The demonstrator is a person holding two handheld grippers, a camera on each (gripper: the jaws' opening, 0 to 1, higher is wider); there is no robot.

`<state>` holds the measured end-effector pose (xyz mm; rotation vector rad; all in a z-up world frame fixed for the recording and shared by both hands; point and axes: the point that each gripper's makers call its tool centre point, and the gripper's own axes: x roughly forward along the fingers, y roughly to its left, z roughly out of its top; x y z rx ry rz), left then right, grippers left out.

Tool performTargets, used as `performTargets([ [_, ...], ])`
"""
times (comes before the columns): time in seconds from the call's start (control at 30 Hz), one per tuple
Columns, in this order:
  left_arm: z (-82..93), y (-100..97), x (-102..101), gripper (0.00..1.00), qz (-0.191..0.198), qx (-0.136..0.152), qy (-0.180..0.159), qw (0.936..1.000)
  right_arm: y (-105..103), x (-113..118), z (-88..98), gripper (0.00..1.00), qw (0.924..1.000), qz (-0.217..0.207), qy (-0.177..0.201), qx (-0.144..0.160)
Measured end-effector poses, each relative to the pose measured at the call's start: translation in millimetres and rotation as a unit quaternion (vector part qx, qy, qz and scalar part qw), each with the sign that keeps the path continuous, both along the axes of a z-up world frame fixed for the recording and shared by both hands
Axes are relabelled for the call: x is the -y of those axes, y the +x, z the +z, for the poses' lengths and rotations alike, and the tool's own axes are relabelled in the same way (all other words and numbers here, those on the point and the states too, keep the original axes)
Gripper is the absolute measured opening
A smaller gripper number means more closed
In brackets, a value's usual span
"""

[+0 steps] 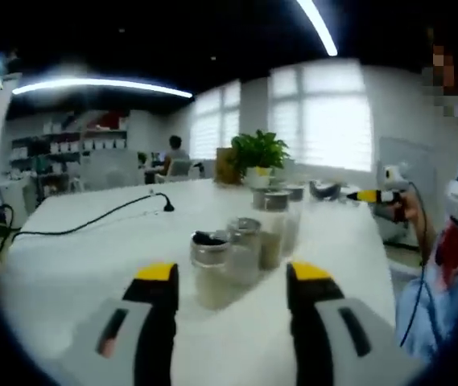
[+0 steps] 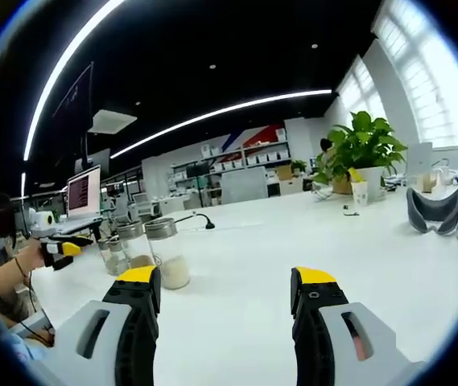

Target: Rotate the seasoning bottle until the label or dispensing opening points toward the visible target arrow and the bottle remains upright within the marked orientation range

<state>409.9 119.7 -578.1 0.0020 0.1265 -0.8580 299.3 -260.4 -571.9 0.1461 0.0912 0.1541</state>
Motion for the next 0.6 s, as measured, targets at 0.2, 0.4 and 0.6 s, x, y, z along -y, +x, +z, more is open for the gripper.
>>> performTargets([
  [0.2,-2.4,-24.5,-4,0.56,0.028,-0.016,-0.002,0.9995,5,-19,-5.8,0.72,0.9996,0.022,-0.016,-0.009],
  [0.4,-10.1,-37.6,-2,0.6,0.025,-0.021,0.004,0.9995,5,-32,-12.5,0.79,0.998,0.035,-0.05,-0.019],
  [0.6,-19.4,-34.0,1,0.67,0.05,-0.015,0.009,0.9986,5,-33,-10.4,0.9,0.9973,0.029,-0.064,-0.02],
])
